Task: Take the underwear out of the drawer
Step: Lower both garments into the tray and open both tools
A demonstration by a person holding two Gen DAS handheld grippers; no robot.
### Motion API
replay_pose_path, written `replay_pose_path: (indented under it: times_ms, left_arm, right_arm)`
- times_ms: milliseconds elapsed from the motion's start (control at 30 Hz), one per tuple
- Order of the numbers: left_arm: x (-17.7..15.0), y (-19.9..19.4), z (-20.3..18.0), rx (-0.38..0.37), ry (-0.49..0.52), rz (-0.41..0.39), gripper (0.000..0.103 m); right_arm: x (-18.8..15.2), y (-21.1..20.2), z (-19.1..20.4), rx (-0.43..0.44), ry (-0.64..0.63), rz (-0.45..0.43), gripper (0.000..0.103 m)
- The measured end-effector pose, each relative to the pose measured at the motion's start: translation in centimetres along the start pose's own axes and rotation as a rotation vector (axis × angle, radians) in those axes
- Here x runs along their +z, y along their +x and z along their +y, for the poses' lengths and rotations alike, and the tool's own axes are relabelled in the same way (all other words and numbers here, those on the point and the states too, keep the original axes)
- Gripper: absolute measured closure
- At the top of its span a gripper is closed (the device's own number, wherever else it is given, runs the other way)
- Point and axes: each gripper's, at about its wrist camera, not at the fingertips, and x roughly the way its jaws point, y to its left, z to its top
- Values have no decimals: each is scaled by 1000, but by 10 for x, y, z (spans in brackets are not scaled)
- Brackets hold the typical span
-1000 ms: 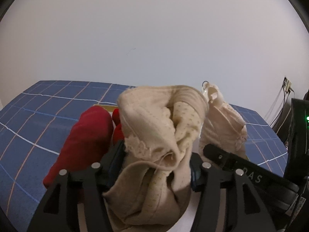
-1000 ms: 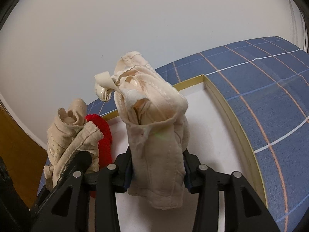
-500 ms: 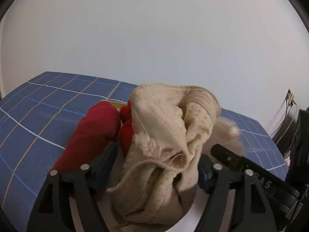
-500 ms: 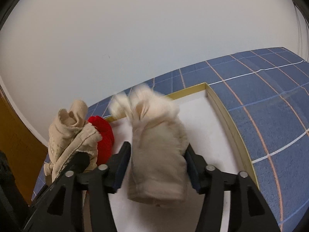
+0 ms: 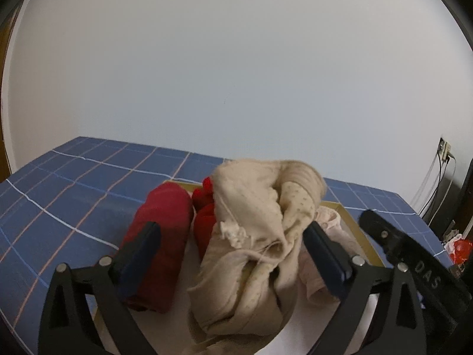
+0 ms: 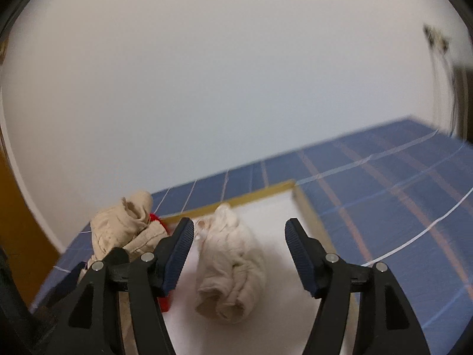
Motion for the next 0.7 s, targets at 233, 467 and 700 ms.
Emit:
replay_pose_path:
  times_ms: [233, 467, 700]
  left_arm:
    - [1, -3, 1, 26, -3, -17, 4]
    - [-1, -10, -10, 65, 32, -41, 3]
    - [-1, -12, -12, 82, 56, -49, 0]
  right_arm:
    - [1, -18, 2, -31, -27, -95, 36]
    - [2, -13, -2, -26, -10, -76, 36]
    - [0, -13, -5, 1, 16, -76, 36]
